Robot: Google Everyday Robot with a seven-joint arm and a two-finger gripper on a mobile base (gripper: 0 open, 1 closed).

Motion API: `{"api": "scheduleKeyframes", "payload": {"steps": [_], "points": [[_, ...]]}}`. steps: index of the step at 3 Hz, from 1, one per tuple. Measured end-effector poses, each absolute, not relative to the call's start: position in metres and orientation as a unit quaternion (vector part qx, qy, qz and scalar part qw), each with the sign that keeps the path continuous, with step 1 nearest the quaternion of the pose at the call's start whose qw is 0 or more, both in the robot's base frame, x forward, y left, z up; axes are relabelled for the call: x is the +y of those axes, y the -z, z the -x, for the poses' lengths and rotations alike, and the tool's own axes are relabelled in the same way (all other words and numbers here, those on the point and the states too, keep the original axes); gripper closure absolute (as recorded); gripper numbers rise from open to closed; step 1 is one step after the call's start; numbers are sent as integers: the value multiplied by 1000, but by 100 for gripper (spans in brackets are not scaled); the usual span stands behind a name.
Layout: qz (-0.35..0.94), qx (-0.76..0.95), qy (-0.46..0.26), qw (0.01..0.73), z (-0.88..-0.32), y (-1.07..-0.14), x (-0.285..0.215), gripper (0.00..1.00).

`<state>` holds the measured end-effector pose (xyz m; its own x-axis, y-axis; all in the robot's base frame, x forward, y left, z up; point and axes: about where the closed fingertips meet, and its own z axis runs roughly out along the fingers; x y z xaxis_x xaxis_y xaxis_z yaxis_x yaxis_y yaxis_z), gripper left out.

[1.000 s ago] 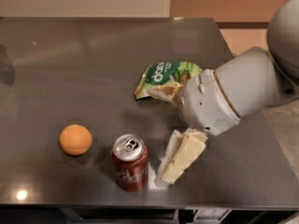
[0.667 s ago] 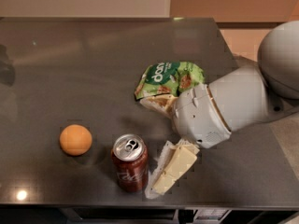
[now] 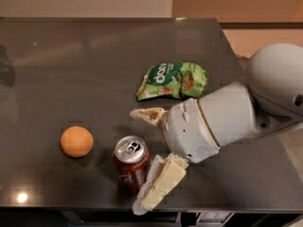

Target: Knock coke can over

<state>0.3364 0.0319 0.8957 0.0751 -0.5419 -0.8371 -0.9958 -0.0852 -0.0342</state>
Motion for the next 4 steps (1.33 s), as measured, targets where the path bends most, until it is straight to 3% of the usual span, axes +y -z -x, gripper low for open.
{"api": "scheduleKeyframes", "payload": {"steps": [2, 4], "points": [[642, 592, -350, 339, -341, -898, 36, 40], [644, 619, -334, 302, -371, -916, 9, 88]]}}
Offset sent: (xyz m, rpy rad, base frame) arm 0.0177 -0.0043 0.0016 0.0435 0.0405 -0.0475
